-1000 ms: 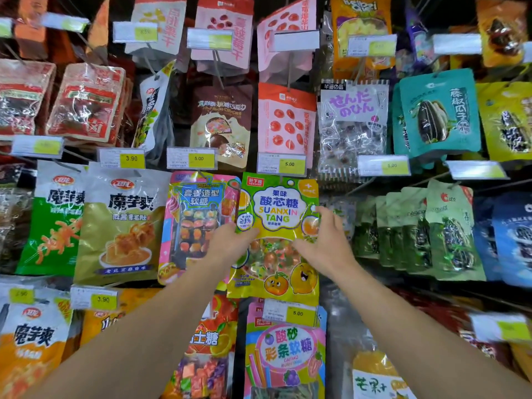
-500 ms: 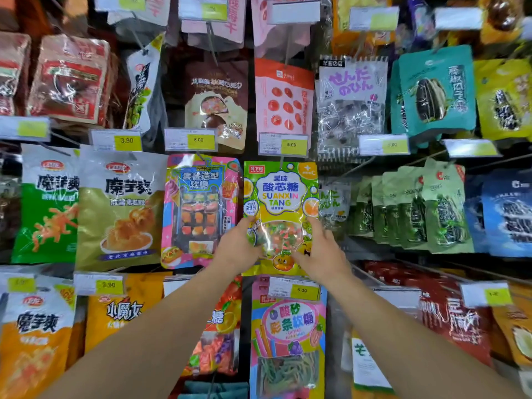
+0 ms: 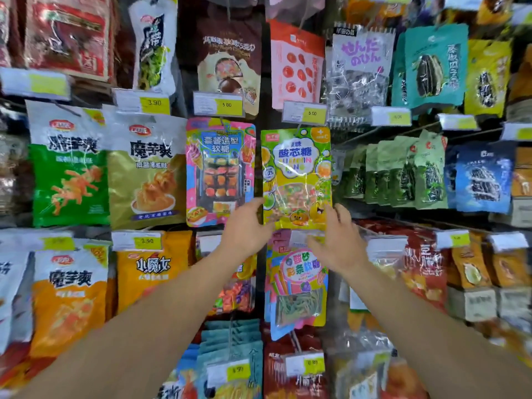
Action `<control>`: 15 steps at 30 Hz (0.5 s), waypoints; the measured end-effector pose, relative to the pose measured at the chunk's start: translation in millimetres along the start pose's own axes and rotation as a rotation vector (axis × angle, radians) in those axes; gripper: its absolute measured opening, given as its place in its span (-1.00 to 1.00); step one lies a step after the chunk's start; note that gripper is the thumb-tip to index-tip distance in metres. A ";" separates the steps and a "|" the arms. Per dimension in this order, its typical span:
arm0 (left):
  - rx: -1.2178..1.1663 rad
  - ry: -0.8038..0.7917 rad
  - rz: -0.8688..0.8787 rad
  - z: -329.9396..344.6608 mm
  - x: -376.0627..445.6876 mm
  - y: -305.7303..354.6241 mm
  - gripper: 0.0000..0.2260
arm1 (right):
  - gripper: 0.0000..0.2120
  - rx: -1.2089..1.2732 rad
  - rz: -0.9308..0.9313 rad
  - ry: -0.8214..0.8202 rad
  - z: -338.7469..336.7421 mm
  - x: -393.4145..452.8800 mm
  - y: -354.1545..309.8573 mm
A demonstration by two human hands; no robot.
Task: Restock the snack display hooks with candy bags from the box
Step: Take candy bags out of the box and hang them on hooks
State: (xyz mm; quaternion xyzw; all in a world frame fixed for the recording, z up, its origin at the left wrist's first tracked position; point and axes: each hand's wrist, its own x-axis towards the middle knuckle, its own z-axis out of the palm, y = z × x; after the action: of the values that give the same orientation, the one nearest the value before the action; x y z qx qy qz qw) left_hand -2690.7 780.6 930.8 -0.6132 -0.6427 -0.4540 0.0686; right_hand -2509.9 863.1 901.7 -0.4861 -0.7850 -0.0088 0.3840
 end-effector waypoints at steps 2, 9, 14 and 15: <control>-0.029 -0.015 0.004 -4.6 -21.3 -4.8 -0.48 | -0.27 0.003 -0.004 0.007 -0.4 -27.1 -7.6; -0.106 -0.082 -0.099 -20.2 -126.0 -29.8 -0.55 | -0.27 -0.053 0.023 -0.141 12.4 -136.5 -38.7; -0.045 -0.218 -0.209 -28.5 -226.6 -58.8 -0.52 | -0.33 -0.016 -0.007 -0.262 25.4 -227.4 -58.1; -0.032 -0.250 -0.243 -32.5 -253.3 -64.4 -0.51 | -0.33 -0.005 -0.014 -0.291 28.0 -250.6 -62.7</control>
State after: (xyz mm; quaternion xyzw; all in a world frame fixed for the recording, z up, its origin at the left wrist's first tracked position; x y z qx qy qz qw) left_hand -2700.3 585.6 754.0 -0.5837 -0.7083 -0.3895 -0.0772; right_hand -2516.5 651.4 751.3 -0.4777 -0.8358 0.0570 0.2647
